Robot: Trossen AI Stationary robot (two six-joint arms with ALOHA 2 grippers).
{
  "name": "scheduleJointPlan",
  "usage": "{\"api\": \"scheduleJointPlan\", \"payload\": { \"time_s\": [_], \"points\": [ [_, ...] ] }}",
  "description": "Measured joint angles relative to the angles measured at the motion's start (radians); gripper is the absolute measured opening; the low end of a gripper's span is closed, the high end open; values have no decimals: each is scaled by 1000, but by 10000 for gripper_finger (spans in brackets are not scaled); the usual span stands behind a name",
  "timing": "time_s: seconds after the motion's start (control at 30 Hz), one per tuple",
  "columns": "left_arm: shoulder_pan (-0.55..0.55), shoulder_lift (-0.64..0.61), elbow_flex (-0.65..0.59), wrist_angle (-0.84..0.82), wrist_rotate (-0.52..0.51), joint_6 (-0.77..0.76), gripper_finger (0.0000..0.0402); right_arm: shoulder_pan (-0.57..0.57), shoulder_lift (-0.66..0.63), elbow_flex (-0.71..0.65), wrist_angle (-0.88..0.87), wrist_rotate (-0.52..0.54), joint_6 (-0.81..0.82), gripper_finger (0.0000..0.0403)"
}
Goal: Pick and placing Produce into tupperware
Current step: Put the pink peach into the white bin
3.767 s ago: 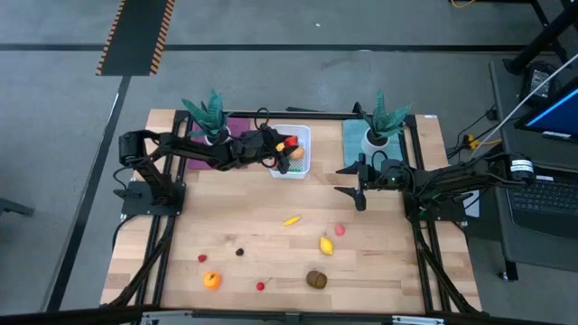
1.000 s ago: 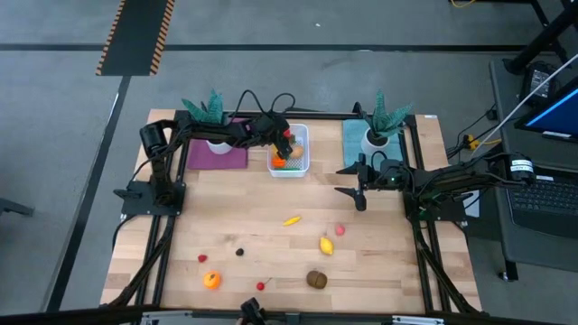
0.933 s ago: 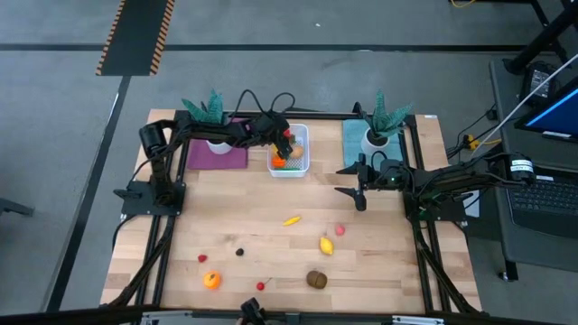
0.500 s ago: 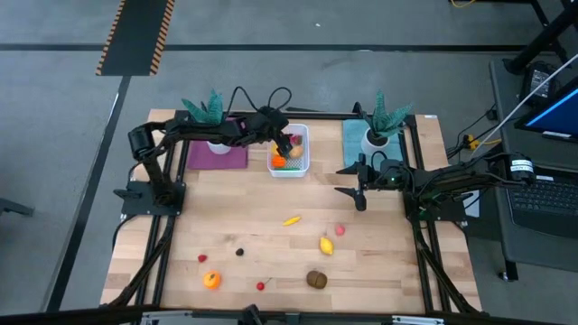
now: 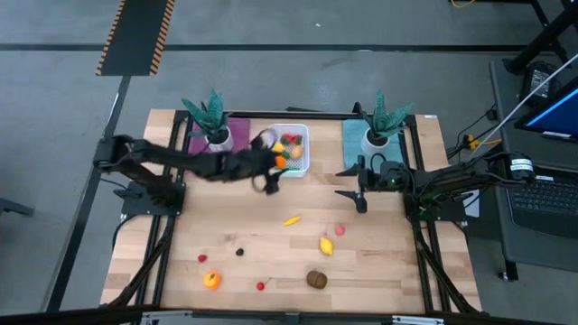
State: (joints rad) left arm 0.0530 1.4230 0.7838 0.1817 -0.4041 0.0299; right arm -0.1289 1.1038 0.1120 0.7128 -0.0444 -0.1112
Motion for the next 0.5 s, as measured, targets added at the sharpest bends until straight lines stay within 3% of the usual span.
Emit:
{"api": "scheduleJointPlan", "payload": {
  "time_s": [0.23, 0.5],
  "points": [
    [-215, -192, -225, 125, -117, -76, 248, 38, 0, 0, 24, 0, -25, 278],
    [-417, -325, -319, 124, -151, -101, 247, 88, 0, 0, 70, 0, -28, 278]
  ]
}}
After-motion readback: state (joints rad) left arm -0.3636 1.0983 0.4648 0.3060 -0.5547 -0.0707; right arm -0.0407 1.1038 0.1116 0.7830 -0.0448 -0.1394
